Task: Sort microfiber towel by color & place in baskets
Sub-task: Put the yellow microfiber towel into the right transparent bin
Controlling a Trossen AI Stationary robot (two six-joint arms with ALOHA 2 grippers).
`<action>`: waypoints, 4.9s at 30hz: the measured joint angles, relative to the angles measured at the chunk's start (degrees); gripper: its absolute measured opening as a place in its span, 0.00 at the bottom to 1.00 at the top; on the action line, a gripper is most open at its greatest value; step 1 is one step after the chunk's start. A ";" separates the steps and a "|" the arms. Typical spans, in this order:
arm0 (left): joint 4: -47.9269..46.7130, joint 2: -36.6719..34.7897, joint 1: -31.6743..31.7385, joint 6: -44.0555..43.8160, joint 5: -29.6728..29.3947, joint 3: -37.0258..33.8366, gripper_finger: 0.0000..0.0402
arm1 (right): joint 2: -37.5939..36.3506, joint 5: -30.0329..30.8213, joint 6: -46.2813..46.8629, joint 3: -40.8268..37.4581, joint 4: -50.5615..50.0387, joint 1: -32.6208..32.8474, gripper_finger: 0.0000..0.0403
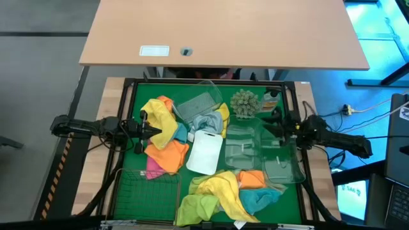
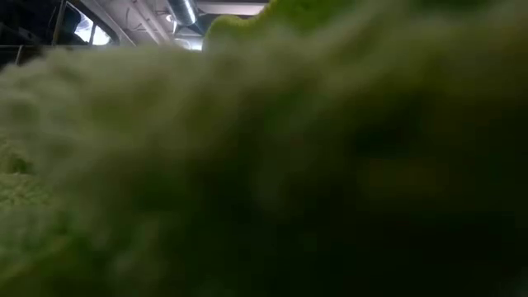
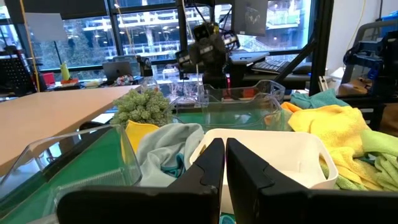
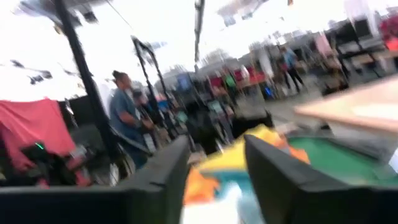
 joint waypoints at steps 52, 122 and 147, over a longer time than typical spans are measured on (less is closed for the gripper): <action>-0.08 -0.01 0.00 -0.02 -0.02 -0.01 0.03 | 88.55 8.97 -5.21 63.98 -43.84 38.97 0.59; -0.17 -0.01 0.00 -0.07 -0.13 0.01 0.03 | 83.83 14.31 -10.81 89.76 -73.76 38.95 0.01; -0.15 -0.01 -0.02 -0.07 -0.17 0.01 0.03 | 57.10 18.93 25.91 92.23 -108.29 38.95 0.00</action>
